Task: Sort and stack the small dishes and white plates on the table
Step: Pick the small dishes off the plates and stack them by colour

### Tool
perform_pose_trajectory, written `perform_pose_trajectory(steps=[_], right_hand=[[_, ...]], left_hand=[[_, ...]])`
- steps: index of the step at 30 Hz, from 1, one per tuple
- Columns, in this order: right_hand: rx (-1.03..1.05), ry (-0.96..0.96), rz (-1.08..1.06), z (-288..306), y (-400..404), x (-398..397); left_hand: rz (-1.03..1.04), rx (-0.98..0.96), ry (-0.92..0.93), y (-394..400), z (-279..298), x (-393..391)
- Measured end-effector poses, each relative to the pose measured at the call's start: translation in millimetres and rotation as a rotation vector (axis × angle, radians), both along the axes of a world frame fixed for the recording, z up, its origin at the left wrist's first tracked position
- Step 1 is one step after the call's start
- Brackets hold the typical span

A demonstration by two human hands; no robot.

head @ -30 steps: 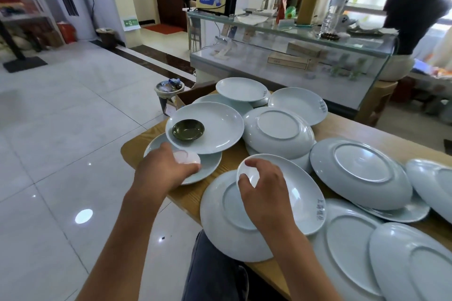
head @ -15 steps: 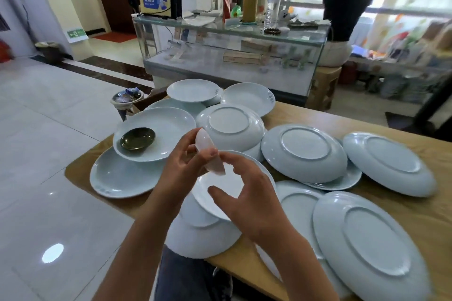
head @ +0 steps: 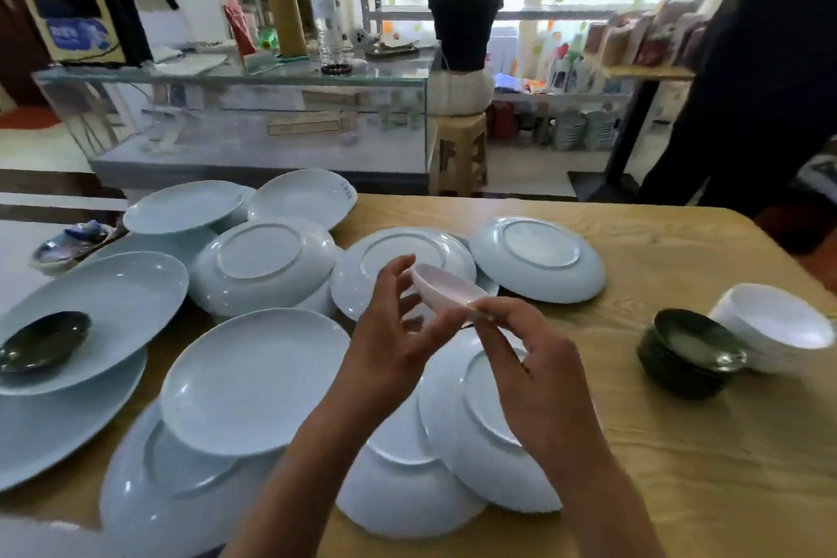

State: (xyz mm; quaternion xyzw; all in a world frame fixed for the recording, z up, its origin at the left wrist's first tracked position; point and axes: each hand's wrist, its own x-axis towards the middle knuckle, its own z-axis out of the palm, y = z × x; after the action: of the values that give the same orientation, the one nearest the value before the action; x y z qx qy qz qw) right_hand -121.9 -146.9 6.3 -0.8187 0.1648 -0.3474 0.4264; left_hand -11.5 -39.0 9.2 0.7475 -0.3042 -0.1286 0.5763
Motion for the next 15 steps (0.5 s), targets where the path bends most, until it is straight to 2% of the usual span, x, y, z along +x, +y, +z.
perform_pose_trajectory(steps=[5, 11, 15], right_hand=[[-0.189, 0.017, -0.227, -1, -66, -45], [-0.233, 0.109, -0.513, -5, -140, -94], [-0.228, 0.076, -0.700, -18, -176, -114]], left_hand=[[-0.036, 0.167, -0.332, -44, -11, -28], [-0.194, 0.233, -0.568, -89, -19, -59], [-0.263, 0.246, -0.612, -114, -20, -73]])
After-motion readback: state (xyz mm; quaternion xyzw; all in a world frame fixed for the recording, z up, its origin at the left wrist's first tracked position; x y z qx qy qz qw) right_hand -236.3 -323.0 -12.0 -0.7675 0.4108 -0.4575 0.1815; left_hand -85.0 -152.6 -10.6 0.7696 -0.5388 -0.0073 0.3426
